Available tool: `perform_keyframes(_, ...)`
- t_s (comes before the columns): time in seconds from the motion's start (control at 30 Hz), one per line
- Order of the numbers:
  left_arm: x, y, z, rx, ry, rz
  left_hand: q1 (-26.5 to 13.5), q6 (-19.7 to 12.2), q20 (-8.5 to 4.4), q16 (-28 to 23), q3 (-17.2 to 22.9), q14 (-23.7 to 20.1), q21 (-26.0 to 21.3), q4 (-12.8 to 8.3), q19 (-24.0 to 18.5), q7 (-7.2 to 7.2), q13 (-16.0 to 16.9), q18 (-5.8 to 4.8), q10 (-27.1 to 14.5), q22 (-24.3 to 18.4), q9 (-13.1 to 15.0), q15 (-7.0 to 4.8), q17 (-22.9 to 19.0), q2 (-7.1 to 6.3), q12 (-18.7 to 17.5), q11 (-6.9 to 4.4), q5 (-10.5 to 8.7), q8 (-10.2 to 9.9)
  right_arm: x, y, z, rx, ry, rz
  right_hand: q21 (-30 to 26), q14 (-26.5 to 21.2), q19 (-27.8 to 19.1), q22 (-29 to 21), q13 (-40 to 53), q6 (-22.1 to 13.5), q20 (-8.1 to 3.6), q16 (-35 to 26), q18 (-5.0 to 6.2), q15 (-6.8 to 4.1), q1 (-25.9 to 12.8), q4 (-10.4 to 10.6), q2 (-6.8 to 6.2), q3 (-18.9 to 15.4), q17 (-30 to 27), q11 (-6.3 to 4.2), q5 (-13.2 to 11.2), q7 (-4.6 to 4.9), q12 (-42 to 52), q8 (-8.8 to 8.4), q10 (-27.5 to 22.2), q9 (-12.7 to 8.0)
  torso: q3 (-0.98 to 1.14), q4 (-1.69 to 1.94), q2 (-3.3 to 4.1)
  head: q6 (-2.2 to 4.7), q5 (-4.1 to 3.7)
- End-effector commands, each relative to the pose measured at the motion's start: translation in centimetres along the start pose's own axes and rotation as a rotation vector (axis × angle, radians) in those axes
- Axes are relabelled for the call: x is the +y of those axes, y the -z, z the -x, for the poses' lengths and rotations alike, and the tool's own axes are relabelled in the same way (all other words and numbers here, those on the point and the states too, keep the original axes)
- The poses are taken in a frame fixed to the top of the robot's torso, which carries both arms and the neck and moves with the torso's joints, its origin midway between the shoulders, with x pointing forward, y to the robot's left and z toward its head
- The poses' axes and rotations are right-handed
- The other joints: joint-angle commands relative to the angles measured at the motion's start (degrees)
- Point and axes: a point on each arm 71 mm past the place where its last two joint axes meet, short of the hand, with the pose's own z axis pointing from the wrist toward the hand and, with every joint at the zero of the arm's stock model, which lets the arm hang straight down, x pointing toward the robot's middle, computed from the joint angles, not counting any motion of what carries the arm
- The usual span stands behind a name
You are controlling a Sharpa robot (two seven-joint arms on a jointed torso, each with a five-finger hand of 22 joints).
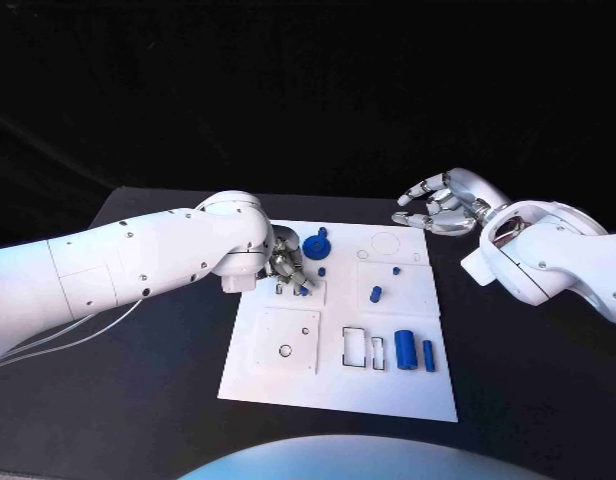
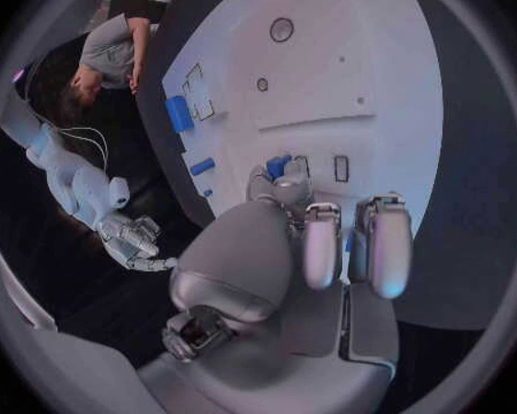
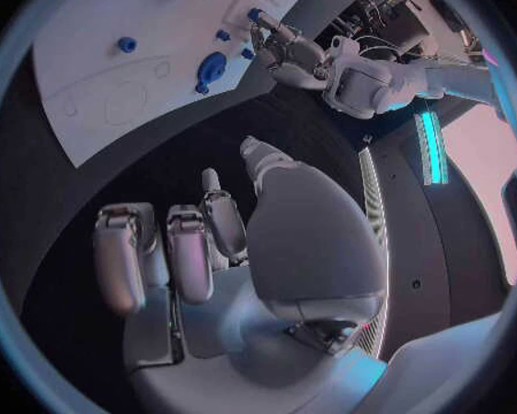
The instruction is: Assemble the parts on the task board
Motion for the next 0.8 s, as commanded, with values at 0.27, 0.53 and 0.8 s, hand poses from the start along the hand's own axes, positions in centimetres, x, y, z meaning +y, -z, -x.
perform_keyframes(0.27, -0.05, -0.06, -0.17, 0.025, 0.033, -0.023, 6.17, -0.4, -0.74, 0.35, 4.05, 5.89, 0.14, 0.02, 1.61, -0.76, -0.52, -0.6, -0.64, 8.63, 0.7, -0.66, 14.48, 0.17, -1.21, -0.6, -3.53, -0.86, -0.06, 0.0, -0.09, 0.009, 0.004, -0.002, -0.01, 5.72, 3.63, 13.14, 0.81, 0.59, -0.09, 0.15, 0.18, -0.31, 0.25, 0.09, -0.57, 0.44, 14.58, -0.16, 0.82, -0.01, 0.04, 0.48, -0.05, 0.16, 0.0, 0.05, -0.08, 0.25, 0.04)
perform_keyframes(0.53, 0.27, 0.02, -0.14, 0.025, 0.06, -0.028, 8.33, -0.55, -0.79, 0.36, 7.16, 5.89, 0.08, 0.29, 1.58, -0.69, -1.11, -0.6, -0.98, 8.72, 0.95, -0.66, 14.48, -1.78, -2.17, -0.58, 0.83, -1.64, -0.13, 0.01, -0.1, 0.009, 0.004, -0.003, -0.04, 5.71, 3.61, 13.12, 0.84, 0.6, -0.11, 0.13, 0.18, -0.32, 0.26, 0.1, -0.6, 0.52, 14.53, -0.17, 1.09, -0.02, 0.07, 0.53, -0.02, 0.19, -0.07, 0.09, -0.03, 0.46, 0.04)
perform_keyframes(0.8, 0.64, 0.23, -0.08, 0.016, 0.091, -0.037, 7.79, -0.38, -0.72, 0.36, 9.85, 5.89, 0.08, 0.41, 1.61, -0.54, -1.37, -0.61, -1.0, 8.85, 1.01, -0.58, 14.48, -3.75, -2.6, -0.46, 2.92, -2.27, -0.18, 0.03, -0.09, 0.009, 0.004, -0.004, -0.02, 5.7, 3.63, 13.13, 0.83, 0.61, -0.12, 0.12, 0.18, -0.33, 0.23, 0.12, -0.61, 0.55, 14.5, -0.18, 1.22, -0.03, 0.06, 0.56, -0.03, 0.21, -0.04, 0.08, 0.03, 0.5, 0.04)
